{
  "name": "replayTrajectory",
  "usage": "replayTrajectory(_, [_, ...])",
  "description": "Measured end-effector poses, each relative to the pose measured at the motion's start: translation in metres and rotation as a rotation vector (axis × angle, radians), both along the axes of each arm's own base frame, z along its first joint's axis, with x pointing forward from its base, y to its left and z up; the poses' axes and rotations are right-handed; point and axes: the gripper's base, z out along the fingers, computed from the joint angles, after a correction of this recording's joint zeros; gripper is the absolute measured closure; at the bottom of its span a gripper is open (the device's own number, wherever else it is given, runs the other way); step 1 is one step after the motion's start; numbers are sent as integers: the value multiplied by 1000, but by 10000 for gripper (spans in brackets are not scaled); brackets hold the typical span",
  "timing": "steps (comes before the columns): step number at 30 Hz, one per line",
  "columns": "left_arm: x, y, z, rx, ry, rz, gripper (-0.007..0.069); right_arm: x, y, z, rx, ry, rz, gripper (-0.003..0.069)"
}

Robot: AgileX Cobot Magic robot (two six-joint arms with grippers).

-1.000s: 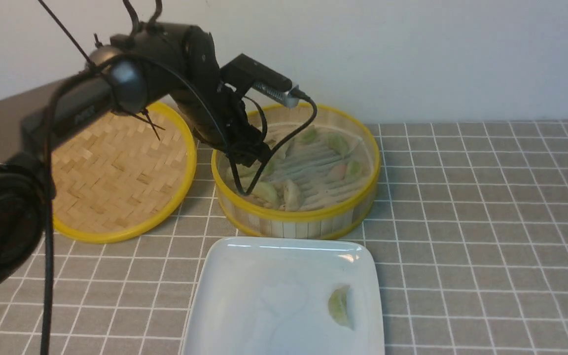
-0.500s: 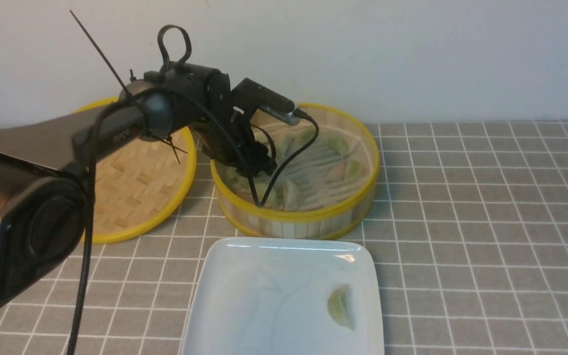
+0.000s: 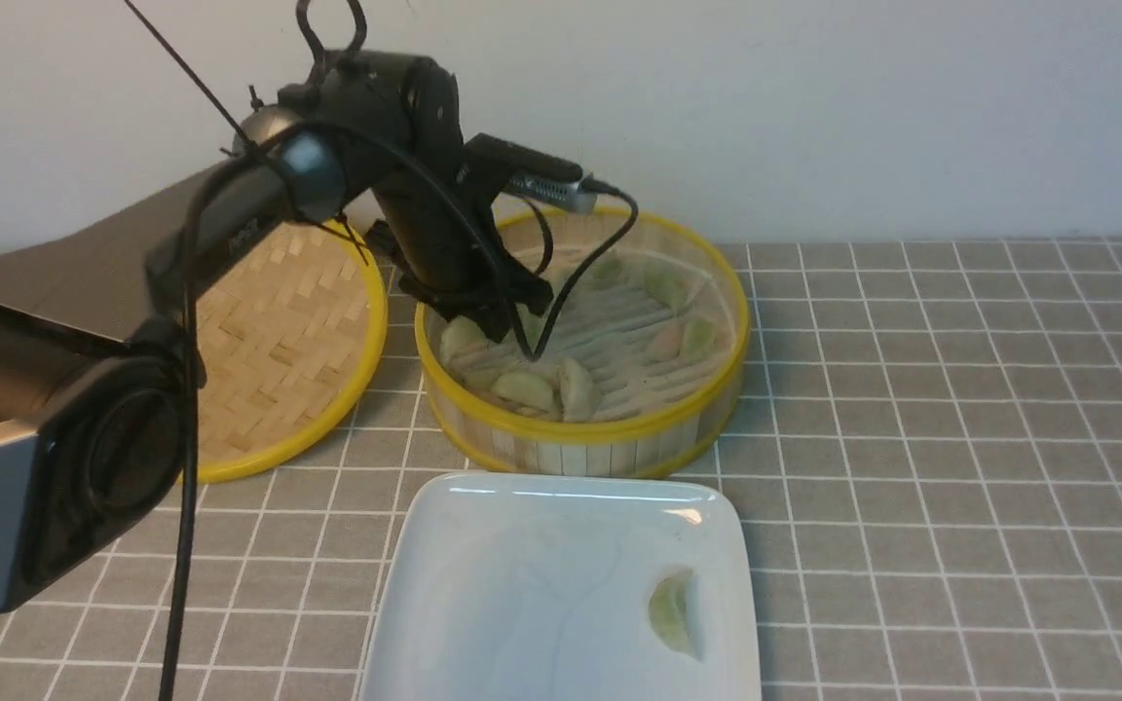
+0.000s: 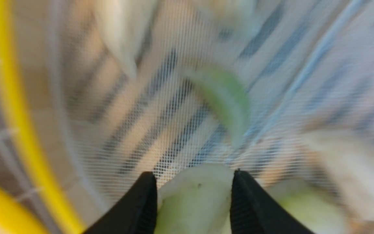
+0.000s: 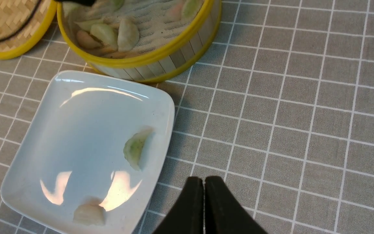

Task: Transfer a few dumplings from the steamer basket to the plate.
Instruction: Use the left arm to grab a dumpling from the steamer, then use the left arm to put the dumpling into the plate

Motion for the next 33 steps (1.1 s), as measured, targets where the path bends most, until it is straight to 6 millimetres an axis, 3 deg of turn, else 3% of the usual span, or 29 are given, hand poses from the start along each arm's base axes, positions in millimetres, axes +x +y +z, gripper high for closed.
replayTrajectory(2, [0,-1,22,-19,-36,-3,367,0,0,0,0,1,0,663])
replayTrajectory(3, [-2,-1,45,-46,-80,-6,367,0,0,0,0,1,0,663])
replayTrajectory(4, [-2,-1,51,-54,-96,-6,367,0,0,0,0,1,0,663])
replayTrajectory(6, [-11,-1,94,-122,-181,-13,367,0,0,0,3,1,2,663])
replayTrajectory(8, [-21,-1,117,-172,-210,-16,367,0,0,0,-2,-1,7,663])
replayTrajectory(11, [-42,0,141,-249,-200,-23,367,0,0,0,-10,-5,17,663])
replayTrajectory(14, [-63,0,145,-257,-154,-35,367,0,0,0,-12,-6,19,663])
replayTrajectory(15, [-82,-4,136,-233,-87,-55,367,0,0,0,-11,-6,20,663])
replayTrajectory(16, [-86,-4,138,-231,-88,-61,367,0,1,0,-9,-6,20,663])
replayTrajectory(19, [-127,-18,94,-157,101,-118,367,0,2,1,6,-12,30,663])
replayTrajectory(20, [-131,-20,92,-153,110,-126,367,0,2,1,7,-14,31,663])
replayTrajectory(23, [-161,-35,34,-66,294,-178,367,2,3,3,14,-43,41,663])
replayTrajectory(27, [-170,-50,-10,-42,313,-192,367,3,3,3,7,-59,50,663])
replayTrajectory(33, [-163,-59,-48,-28,338,-177,368,16,5,-5,0,1,57,663])
